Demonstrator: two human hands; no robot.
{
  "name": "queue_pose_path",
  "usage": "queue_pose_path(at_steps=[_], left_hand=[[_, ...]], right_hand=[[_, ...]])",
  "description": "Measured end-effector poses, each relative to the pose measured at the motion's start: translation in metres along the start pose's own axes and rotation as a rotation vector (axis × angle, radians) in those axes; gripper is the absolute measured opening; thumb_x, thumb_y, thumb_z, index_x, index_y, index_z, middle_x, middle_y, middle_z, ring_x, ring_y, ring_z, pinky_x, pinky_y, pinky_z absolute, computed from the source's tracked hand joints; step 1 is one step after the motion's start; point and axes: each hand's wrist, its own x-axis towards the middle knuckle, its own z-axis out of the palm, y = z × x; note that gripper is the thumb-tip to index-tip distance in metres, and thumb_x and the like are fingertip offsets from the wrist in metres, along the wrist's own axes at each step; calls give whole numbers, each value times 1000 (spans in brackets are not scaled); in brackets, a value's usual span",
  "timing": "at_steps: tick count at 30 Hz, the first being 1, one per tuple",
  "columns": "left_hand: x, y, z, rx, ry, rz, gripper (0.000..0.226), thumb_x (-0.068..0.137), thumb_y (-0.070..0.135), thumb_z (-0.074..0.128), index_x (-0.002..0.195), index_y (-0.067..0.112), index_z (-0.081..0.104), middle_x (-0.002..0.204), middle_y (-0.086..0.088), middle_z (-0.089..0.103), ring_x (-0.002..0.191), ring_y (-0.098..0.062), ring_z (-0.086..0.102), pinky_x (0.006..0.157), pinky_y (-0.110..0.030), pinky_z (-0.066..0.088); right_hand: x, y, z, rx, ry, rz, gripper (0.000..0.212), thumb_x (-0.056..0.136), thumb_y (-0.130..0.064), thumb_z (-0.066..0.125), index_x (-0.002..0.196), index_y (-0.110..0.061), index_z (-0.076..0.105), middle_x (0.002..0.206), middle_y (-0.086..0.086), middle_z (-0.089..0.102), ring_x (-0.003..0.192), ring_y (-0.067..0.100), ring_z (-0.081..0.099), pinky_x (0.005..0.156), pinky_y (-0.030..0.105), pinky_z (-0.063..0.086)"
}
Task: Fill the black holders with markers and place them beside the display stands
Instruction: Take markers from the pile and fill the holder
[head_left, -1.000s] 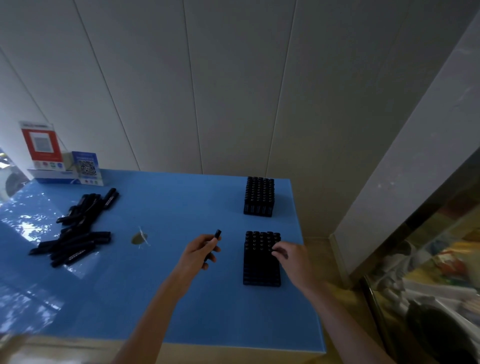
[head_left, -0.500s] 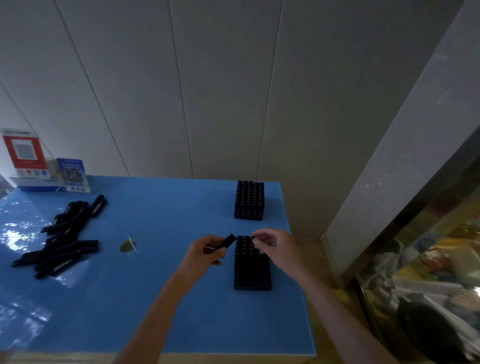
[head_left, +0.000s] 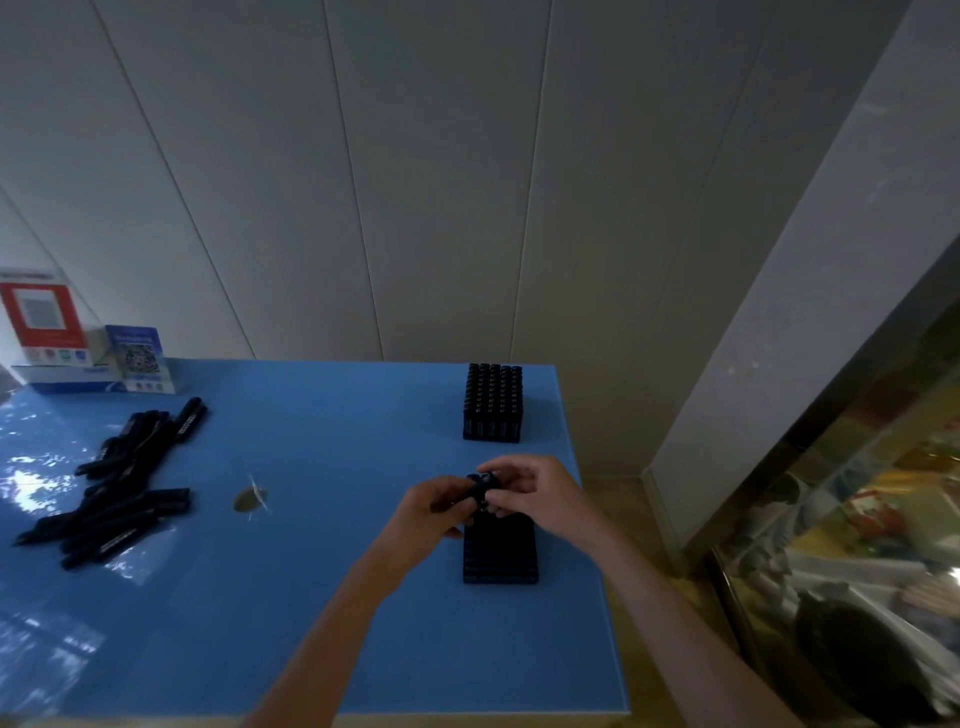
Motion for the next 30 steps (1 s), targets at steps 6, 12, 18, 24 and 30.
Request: queue_pose_path(at_steps=[6, 12, 18, 24, 30], left_hand=[[-1, 1, 1, -69, -31, -27, 18, 103, 15, 52, 111, 15, 68, 96, 0, 74, 80, -11, 69, 72, -25, 54], [-3, -6, -1, 94, 15, 1, 16, 101, 23, 55, 109, 28, 69, 101, 8, 73, 94, -3, 68, 82, -24, 54], [-16, -14, -22, 648, 218, 163, 21, 97, 37, 58, 118, 36, 64, 117, 19, 63, 107, 1, 58, 87, -24, 51], [-32, -16, -48, 887, 296, 246, 29, 98, 36, 56, 126, 29, 62, 128, 13, 63, 118, -11, 59, 98, -32, 48], [-36, -25, -72, 854, 331, 185, 27, 95, 37, 60, 122, 35, 63, 119, 15, 65, 109, -9, 62, 84, -31, 53]], right_hand=[[-5, 0, -4, 12, 64, -3, 21, 80, -12, 80, 99, -5, 73, 83, 13, 75, 76, 31, 74, 74, 40, 62], [-8, 2, -8, -35, 191, -12, 23, 79, -17, 81, 90, 0, 71, 75, 15, 73, 65, 31, 72, 62, 33, 61], [-10, 18, -17, -213, 219, -11, 13, 87, -4, 71, 99, -1, 70, 76, 15, 71, 61, 18, 70, 61, 28, 58], [-13, 37, -23, -567, 250, -56, 13, 91, -12, 69, 102, -9, 74, 89, -1, 65, 66, 3, 64, 65, 13, 51], [-14, 54, -23, -601, 280, -43, 7, 87, -15, 74, 94, -15, 76, 80, -8, 71, 73, 0, 64, 71, 18, 52]])
